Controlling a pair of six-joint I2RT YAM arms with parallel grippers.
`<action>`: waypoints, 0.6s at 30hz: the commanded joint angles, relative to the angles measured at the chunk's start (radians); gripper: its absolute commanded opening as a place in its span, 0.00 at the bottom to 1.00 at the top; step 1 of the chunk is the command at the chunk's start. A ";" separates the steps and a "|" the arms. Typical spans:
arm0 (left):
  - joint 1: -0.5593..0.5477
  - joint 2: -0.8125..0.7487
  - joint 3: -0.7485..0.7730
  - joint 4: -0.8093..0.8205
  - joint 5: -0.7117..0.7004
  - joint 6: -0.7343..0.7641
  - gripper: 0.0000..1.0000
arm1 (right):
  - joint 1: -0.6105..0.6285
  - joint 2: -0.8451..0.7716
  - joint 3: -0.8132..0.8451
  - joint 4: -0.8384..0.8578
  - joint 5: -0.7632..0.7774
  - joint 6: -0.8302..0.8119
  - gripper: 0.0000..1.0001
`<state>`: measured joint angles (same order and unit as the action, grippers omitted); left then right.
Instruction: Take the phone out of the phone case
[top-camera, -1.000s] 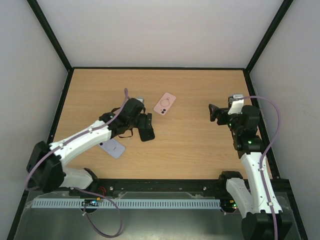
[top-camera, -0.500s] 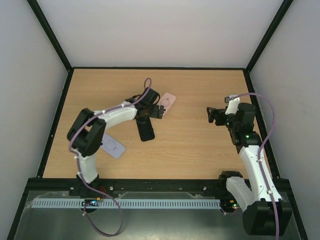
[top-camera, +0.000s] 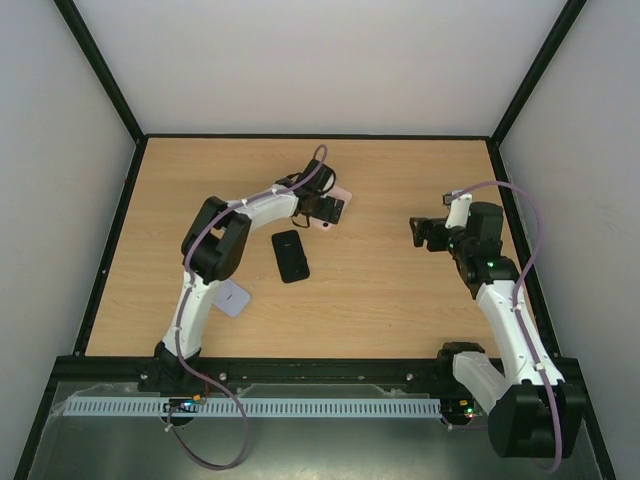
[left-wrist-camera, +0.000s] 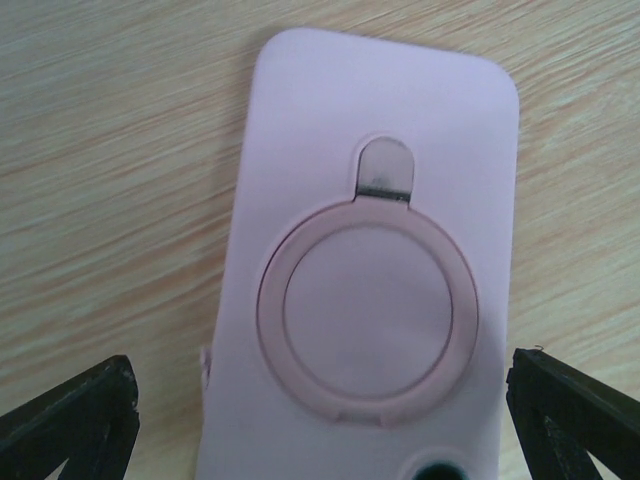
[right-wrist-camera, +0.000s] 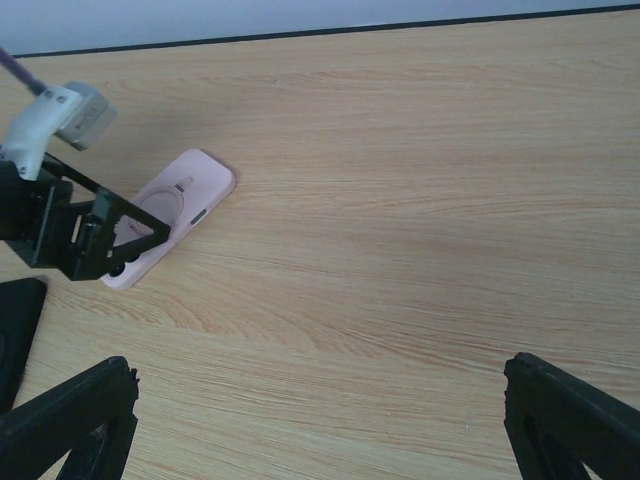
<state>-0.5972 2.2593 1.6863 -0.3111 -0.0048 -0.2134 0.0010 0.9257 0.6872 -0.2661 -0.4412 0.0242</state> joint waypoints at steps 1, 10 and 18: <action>-0.003 0.054 0.083 -0.093 -0.005 0.056 1.00 | 0.016 0.008 0.036 -0.024 0.022 -0.017 0.98; -0.023 0.077 0.080 -0.151 -0.006 0.101 1.00 | 0.024 0.016 0.036 -0.023 0.022 -0.018 0.97; -0.101 0.053 0.018 -0.172 -0.014 0.105 0.89 | 0.024 0.010 0.031 -0.009 0.039 -0.013 0.98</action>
<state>-0.6464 2.3039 1.7481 -0.4164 -0.0380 -0.1139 0.0200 0.9417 0.6933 -0.2699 -0.4301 0.0181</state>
